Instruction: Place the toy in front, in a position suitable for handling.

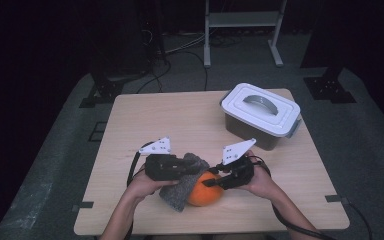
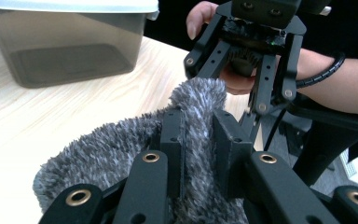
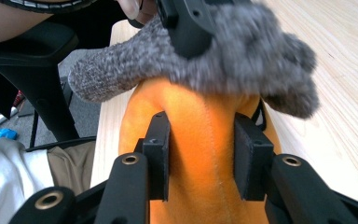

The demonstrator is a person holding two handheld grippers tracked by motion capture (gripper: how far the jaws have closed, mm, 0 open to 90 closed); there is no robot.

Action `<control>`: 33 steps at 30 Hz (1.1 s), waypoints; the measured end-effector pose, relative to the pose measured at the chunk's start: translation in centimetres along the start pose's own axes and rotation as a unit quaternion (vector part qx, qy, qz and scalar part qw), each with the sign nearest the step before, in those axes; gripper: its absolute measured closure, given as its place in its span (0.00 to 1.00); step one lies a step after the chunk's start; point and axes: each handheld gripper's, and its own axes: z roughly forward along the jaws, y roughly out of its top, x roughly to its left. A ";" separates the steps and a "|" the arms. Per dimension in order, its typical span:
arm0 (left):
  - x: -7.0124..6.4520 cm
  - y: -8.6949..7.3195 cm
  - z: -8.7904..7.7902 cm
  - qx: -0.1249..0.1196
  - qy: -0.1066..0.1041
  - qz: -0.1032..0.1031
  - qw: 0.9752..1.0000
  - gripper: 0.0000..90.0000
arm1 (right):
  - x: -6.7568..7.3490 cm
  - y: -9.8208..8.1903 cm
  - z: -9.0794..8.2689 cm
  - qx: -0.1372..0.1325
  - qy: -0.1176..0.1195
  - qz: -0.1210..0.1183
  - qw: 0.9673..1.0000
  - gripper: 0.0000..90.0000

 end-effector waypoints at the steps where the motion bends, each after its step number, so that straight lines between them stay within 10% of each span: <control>1: 0.1 -0.1 0.0 -0.002 0.000 -0.002 1.000 0.84 | -0.2 -0.3 -0.3 -0.003 0.000 0.002 1.000 0.68; 26: 0.1 0.0 1.6 0.037 0.010 -0.009 0.999 0.67 | -0.8 -2.6 -2.5 0.001 -0.010 0.011 1.000 0.61; 33: -0.4 0.4 1.8 0.039 0.021 0.021 0.999 0.74 | -0.7 -2.8 -2.7 -0.001 -0.012 0.011 1.000 0.60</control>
